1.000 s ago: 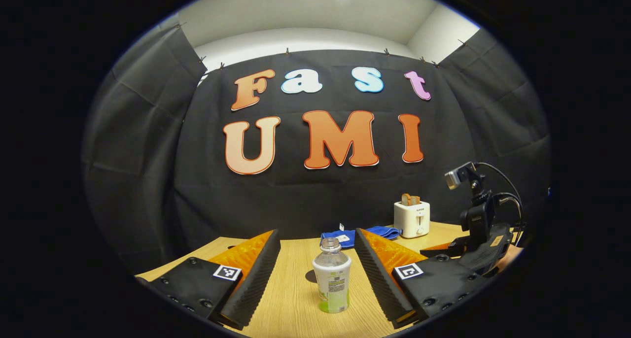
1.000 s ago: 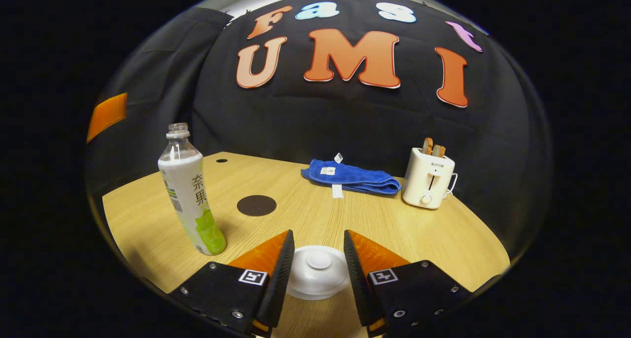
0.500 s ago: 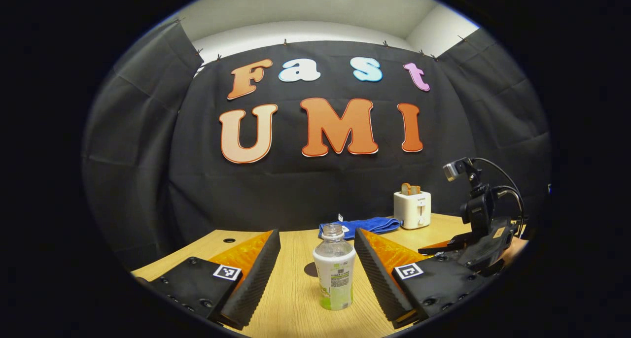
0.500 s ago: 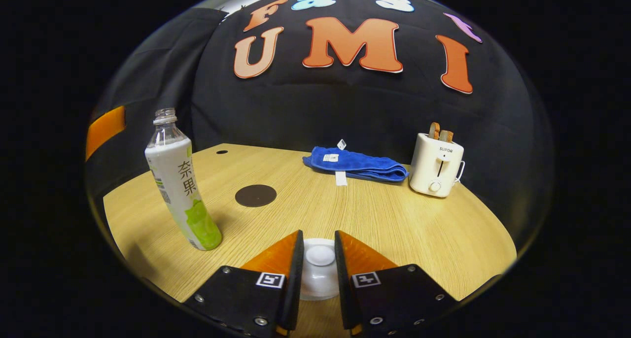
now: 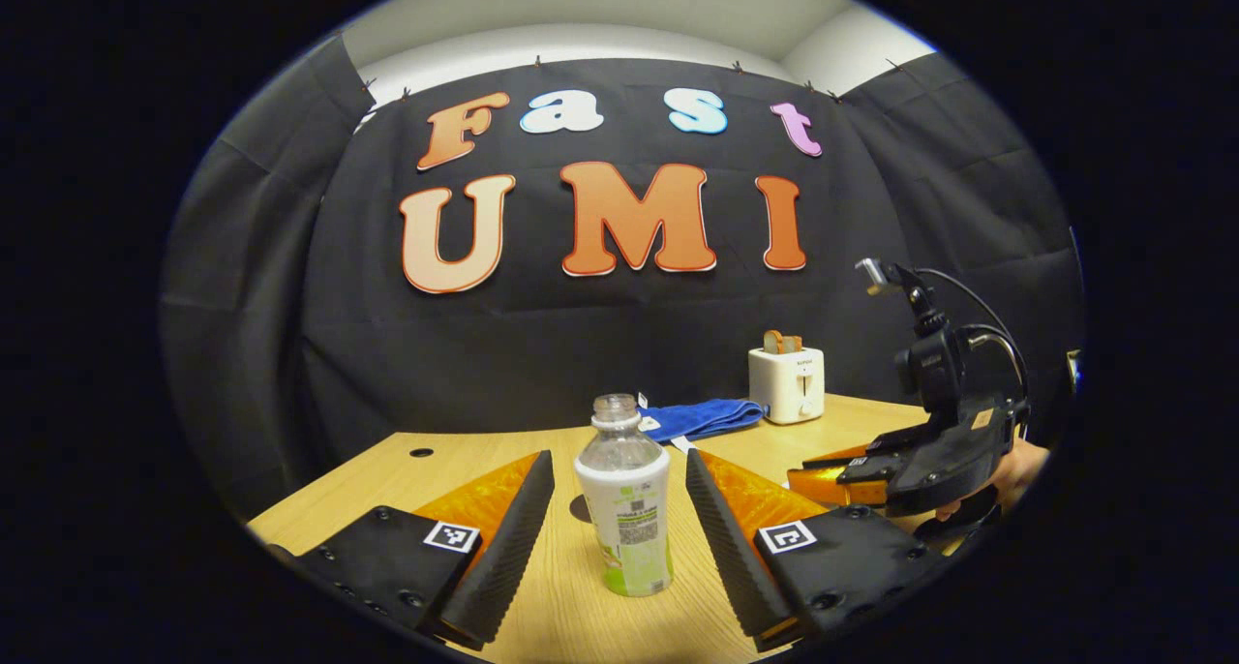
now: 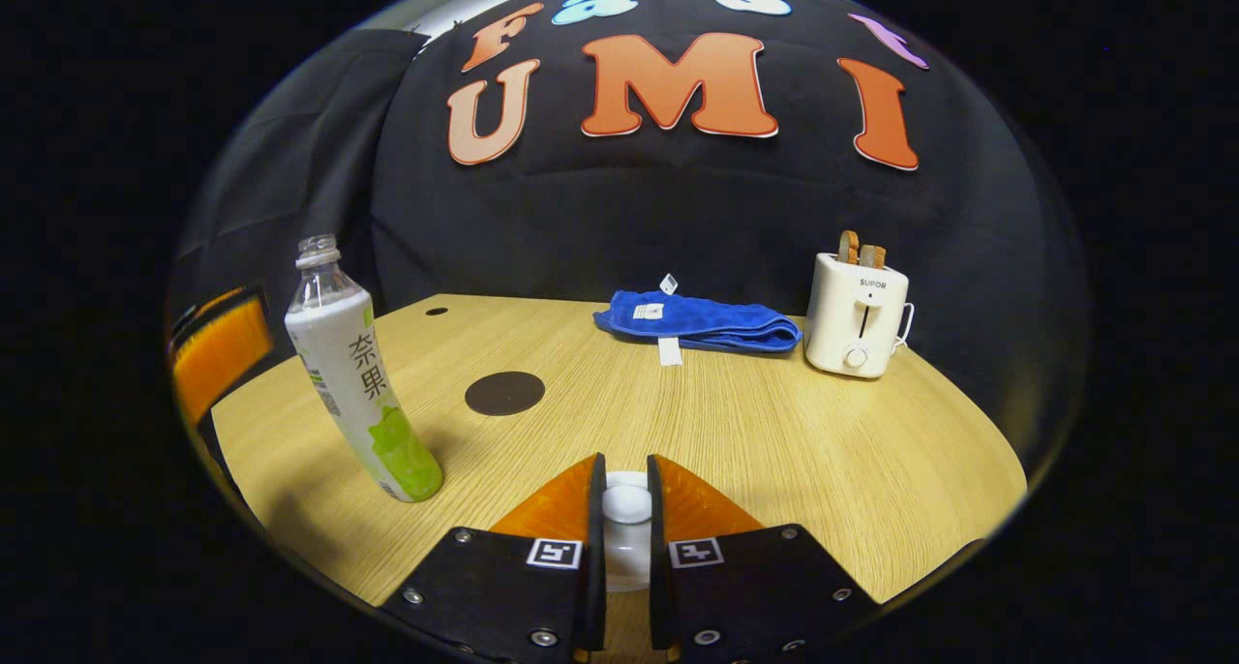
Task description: Open the teacup lid with one hand, grasp the water bottle and pour water into the teacup with the other hand; after pouring, place the water bottle on the coaster and then close the teacup lid.
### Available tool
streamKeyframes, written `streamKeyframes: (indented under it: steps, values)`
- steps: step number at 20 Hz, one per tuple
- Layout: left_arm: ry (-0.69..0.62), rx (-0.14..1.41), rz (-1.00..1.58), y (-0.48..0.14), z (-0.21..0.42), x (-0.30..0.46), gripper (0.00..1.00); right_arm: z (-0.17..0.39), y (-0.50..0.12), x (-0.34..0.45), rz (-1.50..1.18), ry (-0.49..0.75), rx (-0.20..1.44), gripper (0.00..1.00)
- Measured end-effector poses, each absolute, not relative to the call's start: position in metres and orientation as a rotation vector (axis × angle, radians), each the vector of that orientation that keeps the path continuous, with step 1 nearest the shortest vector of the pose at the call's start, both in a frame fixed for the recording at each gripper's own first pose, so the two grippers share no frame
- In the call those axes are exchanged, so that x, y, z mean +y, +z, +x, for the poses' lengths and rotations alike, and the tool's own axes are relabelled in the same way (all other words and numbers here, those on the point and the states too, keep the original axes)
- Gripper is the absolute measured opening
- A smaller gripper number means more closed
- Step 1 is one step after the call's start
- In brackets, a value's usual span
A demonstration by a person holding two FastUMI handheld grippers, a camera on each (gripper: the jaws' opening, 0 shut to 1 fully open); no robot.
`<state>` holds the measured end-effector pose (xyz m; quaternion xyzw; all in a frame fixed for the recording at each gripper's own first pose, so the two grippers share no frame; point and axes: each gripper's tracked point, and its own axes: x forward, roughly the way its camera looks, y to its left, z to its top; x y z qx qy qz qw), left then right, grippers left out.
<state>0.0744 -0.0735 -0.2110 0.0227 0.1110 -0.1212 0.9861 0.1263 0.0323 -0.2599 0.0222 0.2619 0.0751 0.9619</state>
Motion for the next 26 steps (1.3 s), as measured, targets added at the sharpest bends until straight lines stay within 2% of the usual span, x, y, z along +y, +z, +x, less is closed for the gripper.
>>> streamKeyframes:
  steps: [6, 12, 14, 20, 26]
  values:
    - [-0.228, 0.355, 0.004, -0.264, 0.086, -0.077, 0.91, 0.127, -0.230, 0.023, 0.073, 0.152, 0.464, 0.18]
    - [-0.224, 0.412, 0.013, -0.293, 0.096, -0.080, 0.90, 0.127, -0.212, 0.005, 0.096, 0.128, 0.430, 0.18]
    - [-0.223, 0.420, -0.009, -0.295, 0.099, -0.081, 0.73, 0.124, -0.210, -0.002, 0.097, 0.115, 0.429, 0.18]
    - [-0.230, 0.420, 0.012, -0.293, 0.101, -0.087, 0.68, 0.118, -0.209, -0.022, 0.116, 0.085, 0.427, 0.18]
    - [-0.195, 0.378, 0.285, -0.278, 0.115, -0.084, 0.64, 0.110, -0.204, -0.044, 0.115, 0.053, 0.411, 0.18]
